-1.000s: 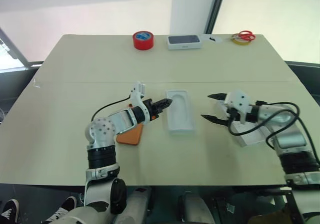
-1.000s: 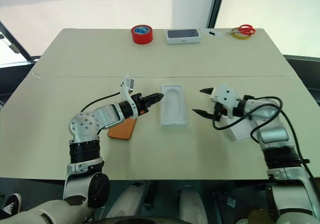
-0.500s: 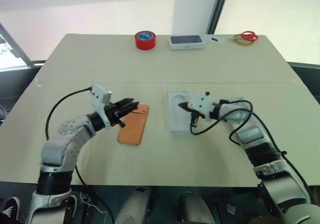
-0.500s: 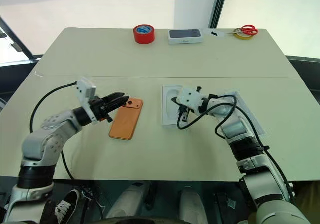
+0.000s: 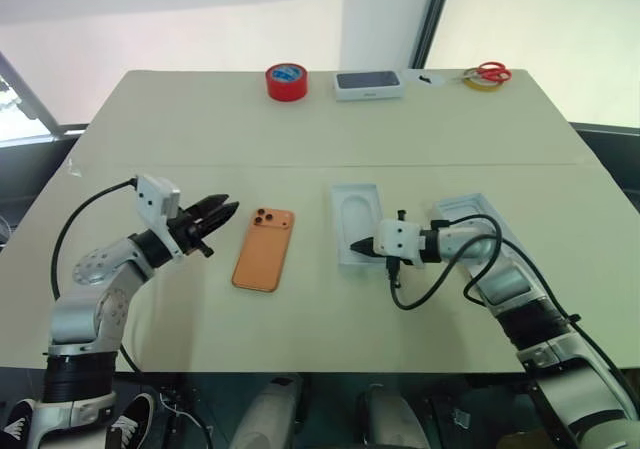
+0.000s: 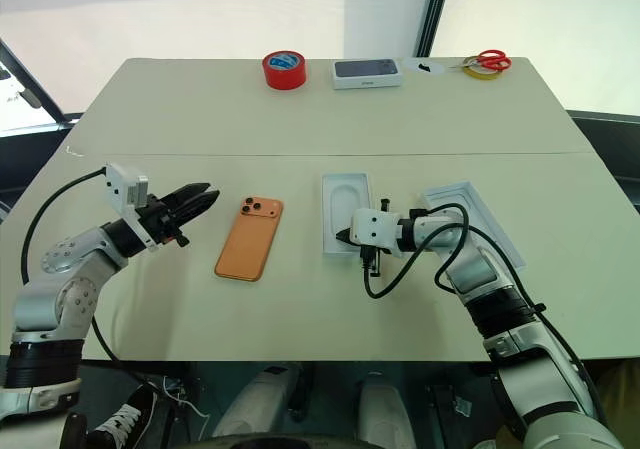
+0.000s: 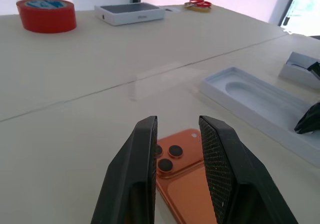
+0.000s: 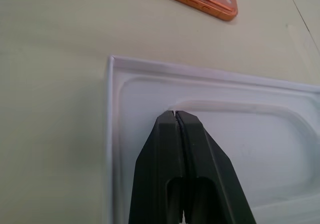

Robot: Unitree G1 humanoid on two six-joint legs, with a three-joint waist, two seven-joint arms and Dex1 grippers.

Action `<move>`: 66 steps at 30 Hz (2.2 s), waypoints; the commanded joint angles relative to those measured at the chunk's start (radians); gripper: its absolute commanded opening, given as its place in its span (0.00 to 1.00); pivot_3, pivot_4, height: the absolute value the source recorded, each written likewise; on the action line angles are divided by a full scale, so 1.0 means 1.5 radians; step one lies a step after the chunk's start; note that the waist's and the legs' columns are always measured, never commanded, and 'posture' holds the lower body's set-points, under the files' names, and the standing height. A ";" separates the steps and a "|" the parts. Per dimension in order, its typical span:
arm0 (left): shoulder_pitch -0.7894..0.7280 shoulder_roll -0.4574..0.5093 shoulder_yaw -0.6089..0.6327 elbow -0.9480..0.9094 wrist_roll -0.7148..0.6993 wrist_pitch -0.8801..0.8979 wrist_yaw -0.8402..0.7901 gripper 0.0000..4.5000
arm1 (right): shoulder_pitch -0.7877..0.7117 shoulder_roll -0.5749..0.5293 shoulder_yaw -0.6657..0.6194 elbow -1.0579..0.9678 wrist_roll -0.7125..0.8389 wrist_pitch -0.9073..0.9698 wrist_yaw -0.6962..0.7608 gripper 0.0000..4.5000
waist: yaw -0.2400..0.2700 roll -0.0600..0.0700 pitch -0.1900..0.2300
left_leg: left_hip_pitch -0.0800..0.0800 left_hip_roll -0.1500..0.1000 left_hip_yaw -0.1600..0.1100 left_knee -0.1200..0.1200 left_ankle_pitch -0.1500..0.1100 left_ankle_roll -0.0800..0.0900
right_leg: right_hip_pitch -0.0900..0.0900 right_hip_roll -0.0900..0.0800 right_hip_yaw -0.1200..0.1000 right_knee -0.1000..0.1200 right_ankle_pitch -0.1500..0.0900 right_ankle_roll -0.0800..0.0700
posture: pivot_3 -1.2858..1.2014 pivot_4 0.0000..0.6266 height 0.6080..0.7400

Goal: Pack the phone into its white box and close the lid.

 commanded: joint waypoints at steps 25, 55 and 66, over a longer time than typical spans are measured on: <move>-0.045 0.096 0.019 0.093 -0.090 0.377 0.008 0.73 | -0.143 0.183 0.166 -0.123 -0.116 0.263 -0.081 0.00 | -0.015 0.000 0.000 | 0.000 0.001 -0.001 -0.001 0.000 -0.001 | -0.001 0.001 0.000 0.001 0.000 0.000 | 0.52 0.24 0.97; -0.129 -0.006 -0.039 0.130 -0.143 0.588 0.038 0.93 | -0.164 0.217 0.216 -0.033 -0.197 0.241 -0.073 0.00 | -0.012 0.001 -0.003 | 0.002 0.000 0.000 -0.002 0.000 -0.001 | 0.000 0.001 0.000 0.001 0.000 0.000 | 0.52 0.24 0.97; -0.158 -0.044 -0.033 0.135 -0.134 0.640 0.065 0.93 | -0.160 0.214 0.206 -0.031 -0.200 0.238 -0.079 0.00 | -0.003 0.001 -0.004 | 0.002 0.000 -0.001 -0.002 0.000 -0.001 | 0.001 0.000 0.000 0.001 0.000 0.000 | 0.52 0.24 0.97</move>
